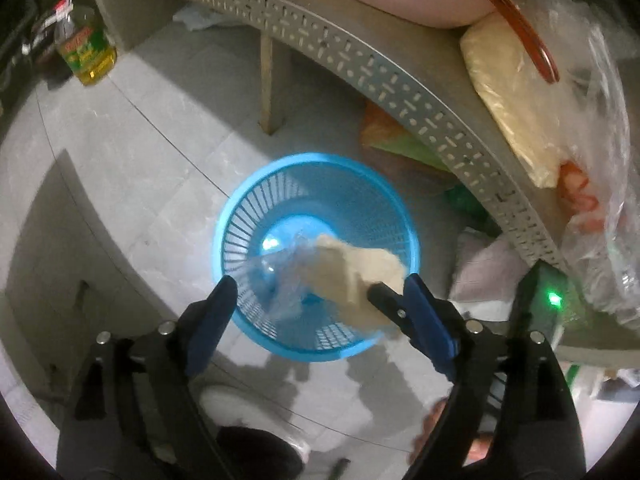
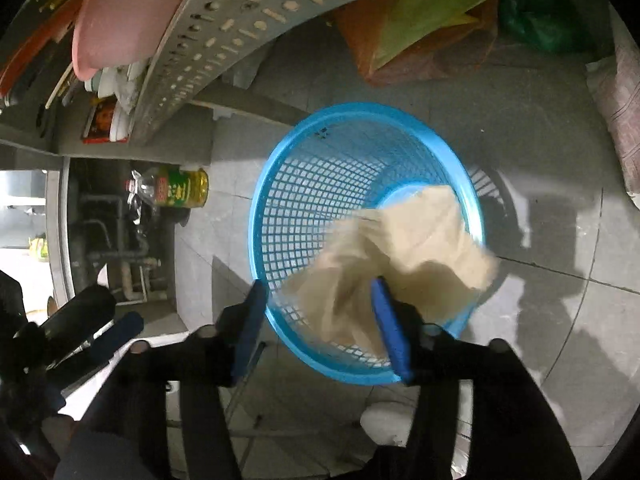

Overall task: Collect trash
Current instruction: 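Drop the brown paper and plastic bag into the blue wastebasket, opening both grippers, then move both tools back over the table toward the red snack bag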

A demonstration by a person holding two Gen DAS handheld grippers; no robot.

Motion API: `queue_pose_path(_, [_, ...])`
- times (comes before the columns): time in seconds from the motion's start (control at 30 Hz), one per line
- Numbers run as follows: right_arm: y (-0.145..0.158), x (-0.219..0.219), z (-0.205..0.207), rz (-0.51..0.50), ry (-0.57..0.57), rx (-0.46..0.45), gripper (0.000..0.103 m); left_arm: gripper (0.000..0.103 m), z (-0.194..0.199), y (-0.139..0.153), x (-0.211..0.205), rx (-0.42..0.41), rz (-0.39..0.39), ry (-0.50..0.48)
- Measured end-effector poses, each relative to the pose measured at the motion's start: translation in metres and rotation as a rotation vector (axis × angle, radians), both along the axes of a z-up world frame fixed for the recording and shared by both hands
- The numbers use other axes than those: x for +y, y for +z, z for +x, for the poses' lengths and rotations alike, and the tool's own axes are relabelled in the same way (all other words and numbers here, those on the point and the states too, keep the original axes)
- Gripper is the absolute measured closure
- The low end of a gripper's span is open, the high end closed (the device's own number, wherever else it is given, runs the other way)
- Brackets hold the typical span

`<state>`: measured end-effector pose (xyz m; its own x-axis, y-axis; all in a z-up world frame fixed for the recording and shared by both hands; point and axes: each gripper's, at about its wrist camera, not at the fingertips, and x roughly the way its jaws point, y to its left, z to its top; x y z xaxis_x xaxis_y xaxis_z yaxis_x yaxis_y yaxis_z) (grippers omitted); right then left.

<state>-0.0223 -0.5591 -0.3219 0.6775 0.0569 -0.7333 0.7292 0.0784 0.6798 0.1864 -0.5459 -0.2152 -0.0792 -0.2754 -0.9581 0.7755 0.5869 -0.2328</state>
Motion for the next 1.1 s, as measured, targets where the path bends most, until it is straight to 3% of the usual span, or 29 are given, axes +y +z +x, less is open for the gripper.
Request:
queue_pose_path(0.17, [0.01, 0.002, -0.006, -0.045, -0.009, -0.03, 0.045, 0.021, 0.0, 0.022, 0.02, -0.016, -0.07, 0.034])
queue_pose_path(0.43, [0.055, 0.037, -0.035, -0.177, 0.044, -0.002, 0.043, 0.021, -0.014, 0.086, 0.081, -0.084, -0.169, 0.014])
queue_pose_path(0.57, [0.102, 0.078, -0.042, -0.351, 0.154, 0.084, 0.031, 0.02, -0.036, 0.12, 0.132, -0.092, -0.214, -0.049])
queue_pose_path(0.73, [0.167, 0.126, -0.045, -0.638, 0.249, 0.226, 0.009, 0.019, -0.067, 0.158, 0.213, -0.129, -0.315, 0.0])
queue_pose_path(0.9, [0.229, 0.161, -0.039, -0.875, 0.298, 0.29, 0.006, 0.015, -0.09, 0.18, 0.296, -0.127, -0.415, 0.096])
queue_pose_path(1.0, [0.262, 0.18, -0.036, -0.92, 0.341, 0.193, 0.006, 0.013, -0.1, 0.19, 0.347, -0.152, -0.481, 0.175])
queue_pose_path(1.1, [0.286, 0.196, -0.029, -0.826, 0.407, -0.011, 0.006, 0.011, -0.106, 0.2, 0.399, -0.215, -0.526, 0.265])
